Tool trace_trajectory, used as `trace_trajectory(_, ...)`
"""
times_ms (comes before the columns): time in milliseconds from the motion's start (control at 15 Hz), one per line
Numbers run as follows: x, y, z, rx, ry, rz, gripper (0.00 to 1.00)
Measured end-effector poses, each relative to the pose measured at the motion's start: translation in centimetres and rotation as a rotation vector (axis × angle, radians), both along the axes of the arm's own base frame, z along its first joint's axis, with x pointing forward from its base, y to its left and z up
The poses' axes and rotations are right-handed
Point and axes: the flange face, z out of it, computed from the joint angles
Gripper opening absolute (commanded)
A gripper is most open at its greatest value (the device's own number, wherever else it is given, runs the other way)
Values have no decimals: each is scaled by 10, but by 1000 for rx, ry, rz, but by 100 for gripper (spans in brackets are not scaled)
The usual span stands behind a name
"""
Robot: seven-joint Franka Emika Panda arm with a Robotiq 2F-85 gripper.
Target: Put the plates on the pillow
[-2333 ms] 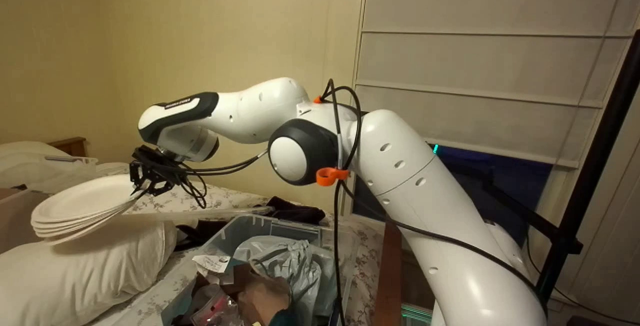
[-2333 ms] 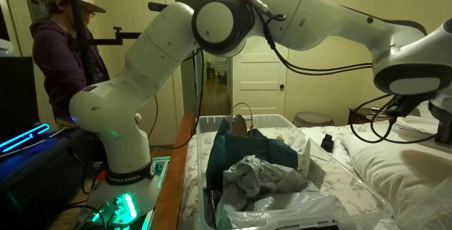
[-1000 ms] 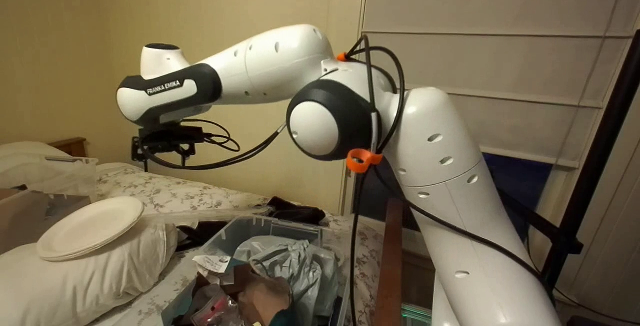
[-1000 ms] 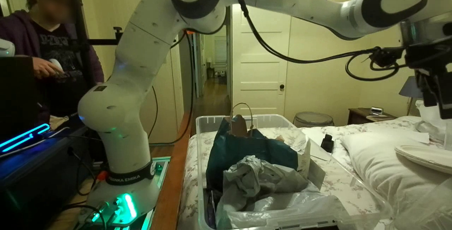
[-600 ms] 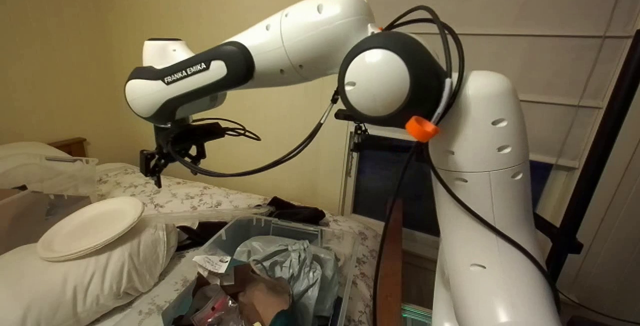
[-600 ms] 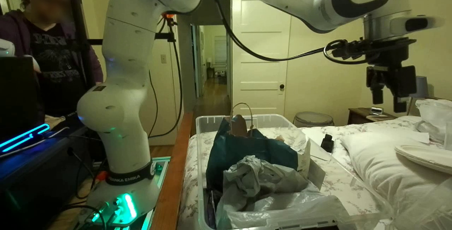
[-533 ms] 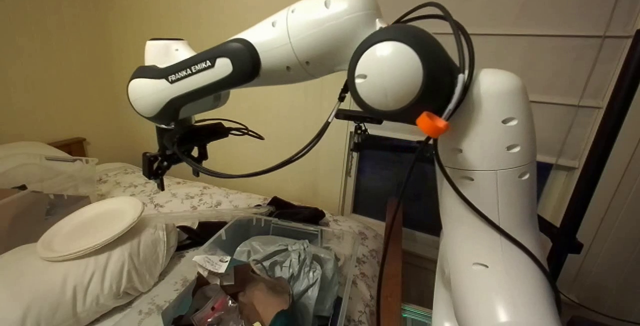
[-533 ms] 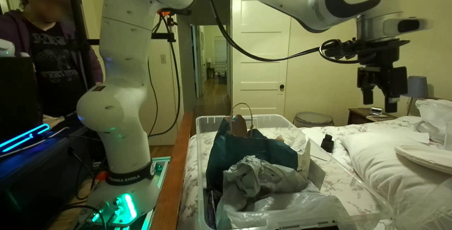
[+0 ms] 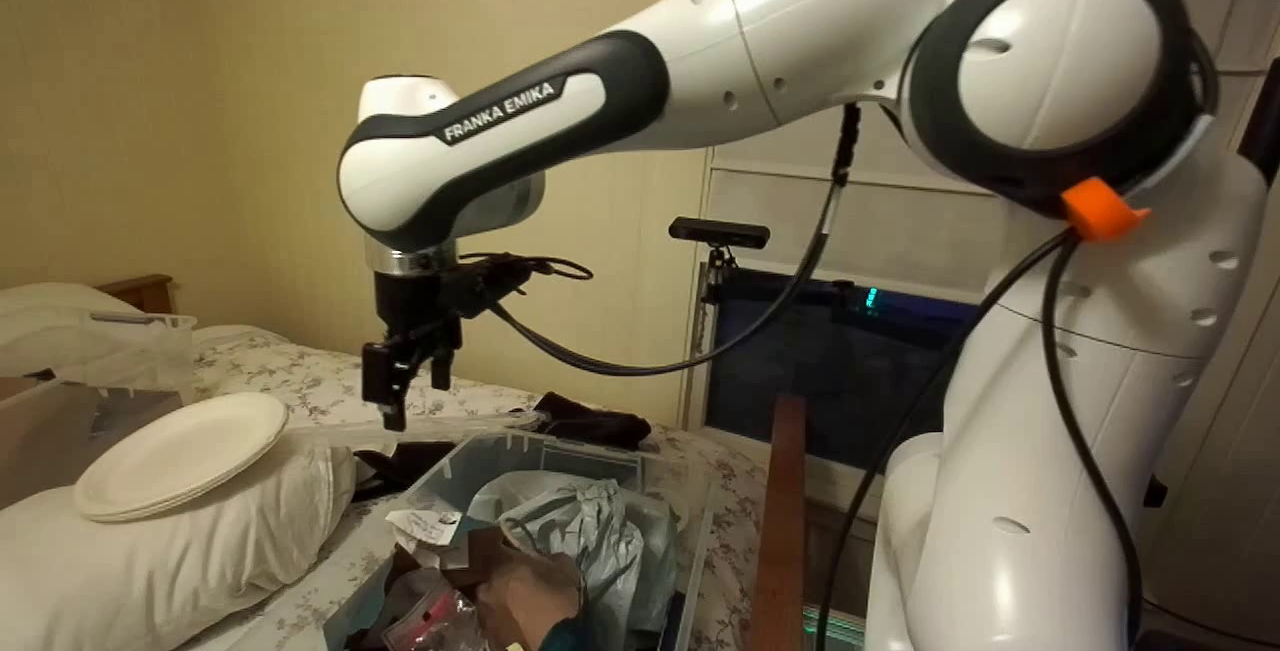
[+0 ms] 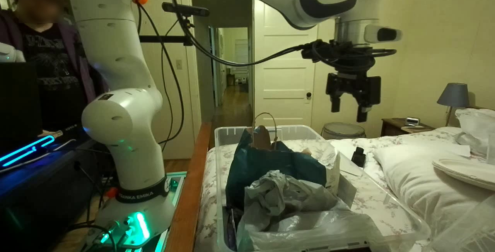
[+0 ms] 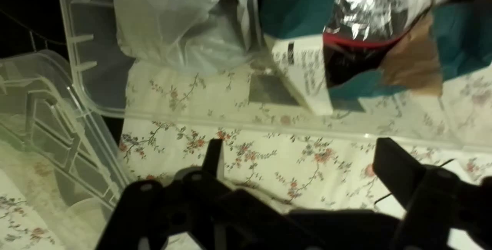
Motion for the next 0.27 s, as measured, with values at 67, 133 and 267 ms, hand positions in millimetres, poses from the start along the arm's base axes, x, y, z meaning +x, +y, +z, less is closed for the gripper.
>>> trace_trajectory(67, -19, 3, -1, 8, 34, 49, 100)
trace_trajectory(133, -39, 4, -2, 17, 66, 100, 100)
trace_trajectory(267, -51, 4, 3, 20, 62, 106, 100)
